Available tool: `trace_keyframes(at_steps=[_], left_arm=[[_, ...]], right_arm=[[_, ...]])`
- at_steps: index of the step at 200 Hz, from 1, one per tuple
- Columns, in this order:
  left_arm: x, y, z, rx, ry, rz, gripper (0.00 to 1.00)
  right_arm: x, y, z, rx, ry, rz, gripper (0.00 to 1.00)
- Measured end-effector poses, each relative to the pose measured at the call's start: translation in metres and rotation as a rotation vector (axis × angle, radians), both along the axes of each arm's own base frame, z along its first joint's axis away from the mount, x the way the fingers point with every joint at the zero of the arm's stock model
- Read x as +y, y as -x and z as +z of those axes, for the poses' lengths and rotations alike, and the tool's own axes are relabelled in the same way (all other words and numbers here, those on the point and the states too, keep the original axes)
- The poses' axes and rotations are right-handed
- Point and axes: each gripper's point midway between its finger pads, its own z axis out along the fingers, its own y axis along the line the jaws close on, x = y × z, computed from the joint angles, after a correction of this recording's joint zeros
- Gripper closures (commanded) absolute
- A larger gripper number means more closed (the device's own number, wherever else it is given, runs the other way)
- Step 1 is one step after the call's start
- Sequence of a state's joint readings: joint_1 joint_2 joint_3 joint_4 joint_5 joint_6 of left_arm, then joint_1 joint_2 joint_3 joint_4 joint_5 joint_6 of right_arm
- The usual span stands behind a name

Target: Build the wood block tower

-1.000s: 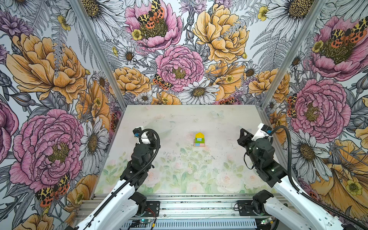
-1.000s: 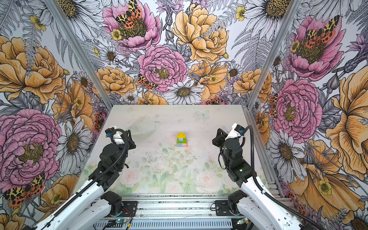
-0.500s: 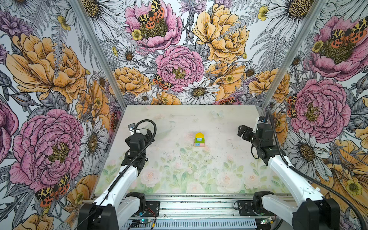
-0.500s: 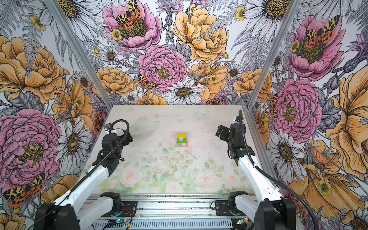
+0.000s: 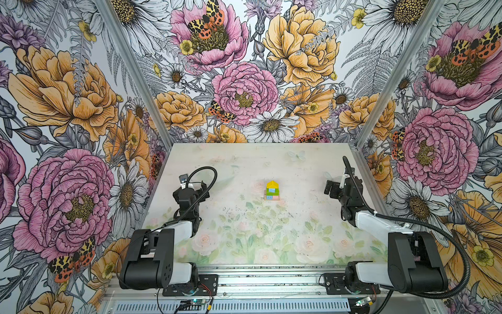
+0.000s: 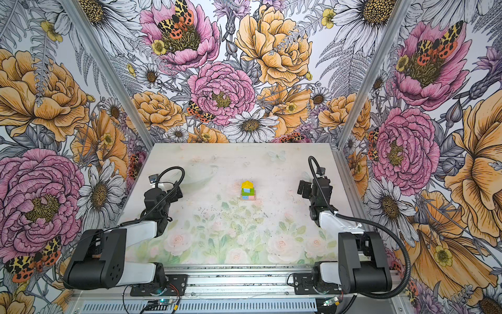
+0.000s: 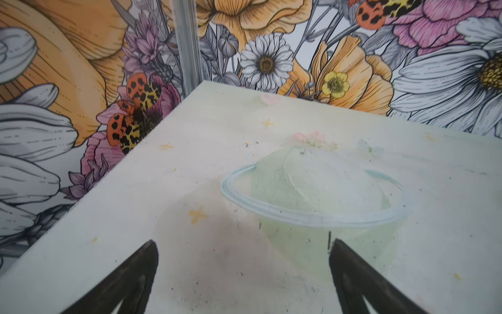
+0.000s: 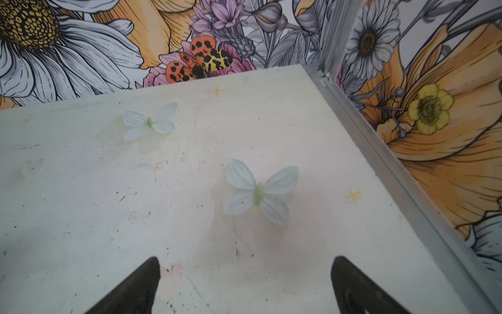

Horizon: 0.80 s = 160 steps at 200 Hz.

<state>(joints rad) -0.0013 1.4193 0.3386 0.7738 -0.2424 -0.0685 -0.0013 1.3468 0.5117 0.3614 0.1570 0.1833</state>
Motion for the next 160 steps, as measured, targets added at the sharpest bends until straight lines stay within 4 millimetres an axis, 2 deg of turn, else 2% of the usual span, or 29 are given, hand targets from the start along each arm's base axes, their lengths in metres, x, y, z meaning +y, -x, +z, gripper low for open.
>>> trace_keyframes(at_steps=[15, 31, 61, 88, 112, 160], left_arm=[[-0.005, -0.001, -0.014, -0.021, -0.011, -0.037, 0.01], [-0.01, 0.007, -0.033, 0.022, -0.023, -0.066, 0.01], [-0.022, 0.004, -0.013, -0.064, -0.061, -0.106, 0.01], [-0.028, -0.006, -0.003, -0.083, -0.084, -0.107, 0.01], [-0.023, -0.017, 0.01, -0.103, -0.088, -0.072, 0.01], [-0.017, -0.017, 0.005, -0.075, -0.095, -0.04, 0.01]], right_arm=[[-0.001, -0.002, -0.005, -0.038, 0.029, 0.006, 0.0], [0.0, -0.002, -0.017, -0.058, 0.051, 0.021, 0.0], [0.01, 0.006, -0.043, -0.048, 0.093, 0.079, 0.0], [0.014, 0.001, -0.031, -0.105, 0.106, 0.095, 0.0], [0.012, -0.003, -0.023, -0.134, 0.111, 0.087, 0.0], [0.006, -0.008, -0.016, -0.153, 0.108, 0.065, 0.0]])
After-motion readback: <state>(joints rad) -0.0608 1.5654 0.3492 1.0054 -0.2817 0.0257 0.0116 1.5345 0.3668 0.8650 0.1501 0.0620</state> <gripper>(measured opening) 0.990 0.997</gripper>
